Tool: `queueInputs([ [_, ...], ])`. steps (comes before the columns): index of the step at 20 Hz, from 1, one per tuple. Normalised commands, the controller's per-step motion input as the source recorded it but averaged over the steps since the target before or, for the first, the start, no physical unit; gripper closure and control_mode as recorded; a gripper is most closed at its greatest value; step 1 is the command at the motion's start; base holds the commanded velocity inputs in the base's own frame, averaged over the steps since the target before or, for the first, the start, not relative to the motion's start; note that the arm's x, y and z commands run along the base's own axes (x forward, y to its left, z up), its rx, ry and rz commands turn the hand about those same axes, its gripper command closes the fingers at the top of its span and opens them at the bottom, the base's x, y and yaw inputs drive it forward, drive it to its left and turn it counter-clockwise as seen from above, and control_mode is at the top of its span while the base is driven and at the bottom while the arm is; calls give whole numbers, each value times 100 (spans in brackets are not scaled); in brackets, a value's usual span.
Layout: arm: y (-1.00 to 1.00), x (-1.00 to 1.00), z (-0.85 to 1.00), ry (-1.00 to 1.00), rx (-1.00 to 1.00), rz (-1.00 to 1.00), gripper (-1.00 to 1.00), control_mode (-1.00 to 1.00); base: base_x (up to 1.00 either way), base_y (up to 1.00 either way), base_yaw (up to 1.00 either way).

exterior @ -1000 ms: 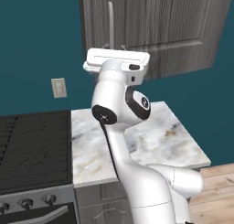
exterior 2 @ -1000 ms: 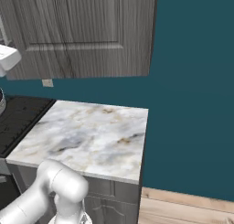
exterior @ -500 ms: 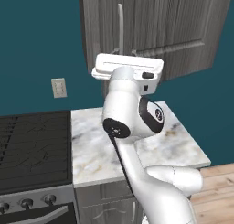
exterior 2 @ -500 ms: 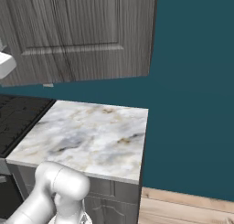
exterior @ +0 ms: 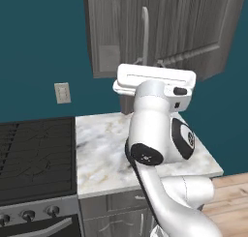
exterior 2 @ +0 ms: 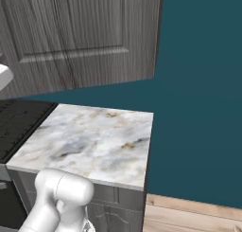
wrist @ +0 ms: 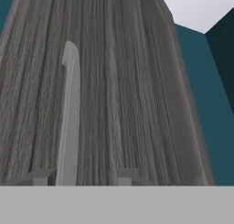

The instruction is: Get the candle and the liquor from the cabinet and move them to the dining counter.

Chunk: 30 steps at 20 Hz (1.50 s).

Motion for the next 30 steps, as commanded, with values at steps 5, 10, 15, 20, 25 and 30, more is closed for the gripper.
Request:
queueInputs([
  [5, -73, -45, 0, 0, 0, -1, 100, -100, 0, 0, 0],
  [10, -88, -44, 0, 1, 0, -2, 100, -100, 0, 0, 0],
  [15, -90, -45, 0, 3, 0, -3, 100, -100, 0, 0, 0],
  [20, -91, -41, 0, 4, 0, -3, 100, -100, 0, 0, 0],
  [25, -97, -39, 0, 1, 0, 0, 100, -100, 0, 0, 0],
  [30, -93, -32, 0, 0, 1, 0, 100, -100, 0, 0, 0],
])
